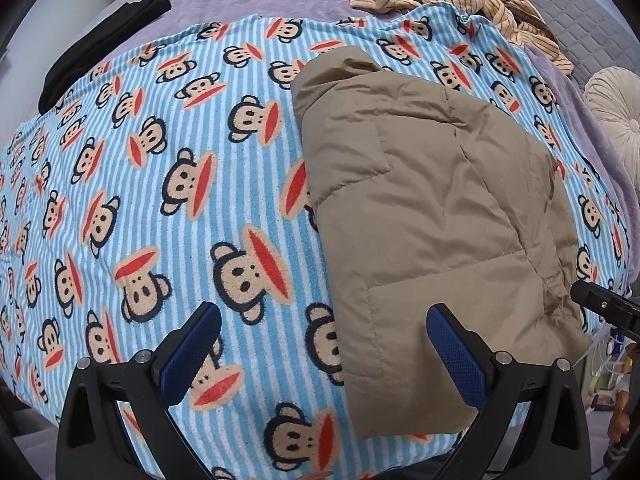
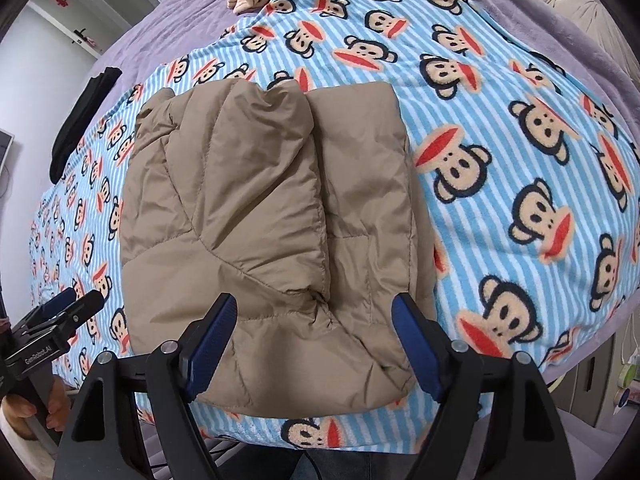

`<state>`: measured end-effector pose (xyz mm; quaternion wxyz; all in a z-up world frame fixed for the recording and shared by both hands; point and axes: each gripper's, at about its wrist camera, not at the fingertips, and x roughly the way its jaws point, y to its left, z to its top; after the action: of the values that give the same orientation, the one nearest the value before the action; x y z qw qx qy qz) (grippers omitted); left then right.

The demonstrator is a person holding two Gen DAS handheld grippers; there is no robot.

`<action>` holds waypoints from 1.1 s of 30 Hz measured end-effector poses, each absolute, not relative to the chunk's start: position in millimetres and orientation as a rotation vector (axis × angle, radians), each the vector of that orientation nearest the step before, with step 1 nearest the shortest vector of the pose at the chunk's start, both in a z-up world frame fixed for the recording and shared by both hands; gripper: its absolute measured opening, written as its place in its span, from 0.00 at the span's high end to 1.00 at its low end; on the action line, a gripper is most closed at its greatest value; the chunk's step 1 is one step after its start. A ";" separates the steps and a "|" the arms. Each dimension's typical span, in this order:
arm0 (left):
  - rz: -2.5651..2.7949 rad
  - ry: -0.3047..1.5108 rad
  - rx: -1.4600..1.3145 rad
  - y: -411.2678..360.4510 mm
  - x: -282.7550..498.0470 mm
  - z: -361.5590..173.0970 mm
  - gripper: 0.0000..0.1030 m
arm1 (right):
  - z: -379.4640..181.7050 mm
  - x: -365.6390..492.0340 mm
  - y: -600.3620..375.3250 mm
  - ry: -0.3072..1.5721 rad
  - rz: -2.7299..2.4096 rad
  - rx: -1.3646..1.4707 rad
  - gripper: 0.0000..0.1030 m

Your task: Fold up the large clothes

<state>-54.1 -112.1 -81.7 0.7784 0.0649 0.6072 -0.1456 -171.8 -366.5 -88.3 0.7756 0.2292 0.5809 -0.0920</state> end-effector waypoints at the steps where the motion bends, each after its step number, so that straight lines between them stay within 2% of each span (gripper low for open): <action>1: -0.312 1.312 0.141 -115.9 -51.9 -82.0 0.00 | -88.2 -168.9 -370.9 1.258 -0.192 0.497 0.20; 23: -0.277 1.373 0.040 -131.9 -32.5 -100.7 0.00 | -113.8 -126.5 -435.1 1.290 -0.078 0.567 0.18; 33: -0.396 1.408 -0.228 -109.9 -10.3 -125.3 0.00 | -152.0 -121.2 -475.5 1.314 -0.089 0.712 0.17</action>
<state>-10.3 -109.9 -125.3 0.7384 -0.1037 0.6414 -0.1806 -121.2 -475.5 -152.0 0.7326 0.3237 0.5974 -0.0406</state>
